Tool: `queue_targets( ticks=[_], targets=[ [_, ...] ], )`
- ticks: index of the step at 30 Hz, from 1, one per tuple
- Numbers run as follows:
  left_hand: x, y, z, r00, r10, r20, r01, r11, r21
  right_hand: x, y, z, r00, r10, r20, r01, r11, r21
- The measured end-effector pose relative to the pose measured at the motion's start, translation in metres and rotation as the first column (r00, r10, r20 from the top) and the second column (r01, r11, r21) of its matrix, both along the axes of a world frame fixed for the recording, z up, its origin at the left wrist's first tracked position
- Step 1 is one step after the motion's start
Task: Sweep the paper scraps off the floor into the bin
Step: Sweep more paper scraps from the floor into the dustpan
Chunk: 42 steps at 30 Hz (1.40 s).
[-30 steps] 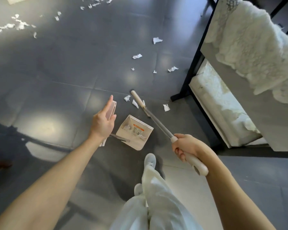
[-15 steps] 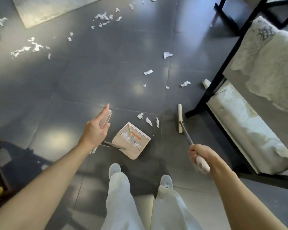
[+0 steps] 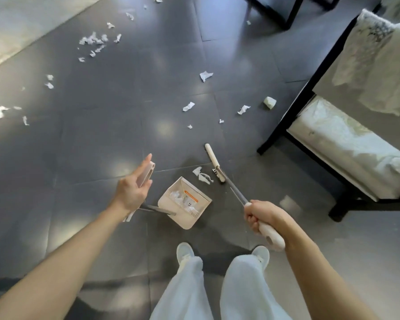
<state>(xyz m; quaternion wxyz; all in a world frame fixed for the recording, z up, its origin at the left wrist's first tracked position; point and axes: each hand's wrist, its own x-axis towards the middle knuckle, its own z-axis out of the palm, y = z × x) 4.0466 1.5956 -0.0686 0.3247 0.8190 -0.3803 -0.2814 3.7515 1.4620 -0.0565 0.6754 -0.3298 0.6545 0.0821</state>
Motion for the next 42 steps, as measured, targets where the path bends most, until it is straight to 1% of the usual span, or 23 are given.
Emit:
queue_targets(
  ticks=[4,8,10,12,14,17,19,21,24,26,29,33,34,37,38,40,42],
  targets=[
    [0.027,-0.015,0.001,0.996,-0.052,0.077,0.049,0.998,0.036,0.014,-0.003,0.003,0.998,0.032,-0.051,-0.038,0.992,-0.121],
    [0.046,-0.030,0.000,0.996,-0.059,0.074,0.055,0.997,0.054,0.023,-0.017,-0.018,0.975,0.141,-0.172,-0.175,0.964,-0.201],
    [0.048,-0.038,0.001,0.997,-0.055,0.050,0.052,0.997,0.048,0.031,-0.026,-0.026,0.958,0.211,-0.193,-0.246,0.952,-0.182],
    [0.047,-0.046,0.001,0.999,-0.052,0.016,0.051,0.998,0.041,0.043,-0.030,-0.033,0.959,0.229,-0.166,-0.253,0.957,-0.143],
    [0.044,-0.050,0.002,0.998,-0.050,0.047,0.049,0.998,0.037,0.055,-0.029,-0.036,0.954,0.270,-0.132,-0.284,0.953,-0.103],
    [0.048,-0.057,0.003,0.995,-0.059,0.086,0.057,0.998,0.036,0.070,-0.017,-0.034,0.906,0.404,-0.128,-0.412,0.910,-0.043],
    [0.057,-0.061,0.001,0.995,-0.067,0.074,0.066,0.998,0.024,0.084,-0.003,-0.025,0.900,0.422,-0.111,-0.424,0.906,-0.001],
    [0.065,-0.064,0.002,0.996,-0.071,0.047,0.069,0.997,0.029,0.101,0.012,-0.008,0.913,0.397,-0.089,-0.394,0.918,0.053],
    [0.072,-0.064,0.005,0.991,-0.126,0.038,0.125,0.992,0.014,0.116,0.024,0.024,0.950,0.310,-0.048,-0.302,0.946,0.121],
    [0.075,-0.057,0.003,0.984,-0.174,-0.022,0.174,0.985,-0.012,0.117,0.033,0.045,0.975,0.221,-0.036,-0.215,0.970,0.116],
    [0.079,-0.041,-0.006,0.957,-0.269,-0.109,0.266,0.963,-0.040,0.114,0.062,0.057,0.997,0.073,-0.012,-0.072,0.994,0.087],
    [0.078,-0.025,-0.009,0.896,-0.345,-0.281,0.336,0.938,-0.083,0.109,0.111,0.052,0.996,-0.082,-0.028,0.082,0.996,-0.024],
    [0.076,-0.024,-0.008,0.886,-0.362,-0.288,0.353,0.932,-0.086,0.107,0.121,0.050,0.993,-0.117,-0.031,0.115,0.992,-0.051],
    [0.066,-0.026,-0.006,0.866,-0.438,-0.240,0.425,0.899,-0.105,0.093,0.142,0.035,0.976,-0.214,-0.050,0.208,0.972,-0.111],
    [0.061,-0.028,-0.005,0.854,-0.451,-0.258,0.437,0.892,-0.114,0.087,0.146,0.029,0.968,-0.242,-0.063,0.233,0.965,-0.124],
    [0.047,-0.028,-0.007,0.826,-0.478,-0.298,0.463,0.878,-0.124,0.075,0.150,0.012,0.955,-0.280,-0.098,0.264,0.952,-0.155],
    [0.034,-0.031,-0.009,0.806,-0.535,-0.254,0.523,0.844,-0.118,0.063,0.151,-0.005,0.954,-0.262,-0.147,0.236,0.956,-0.173]
  ],
)
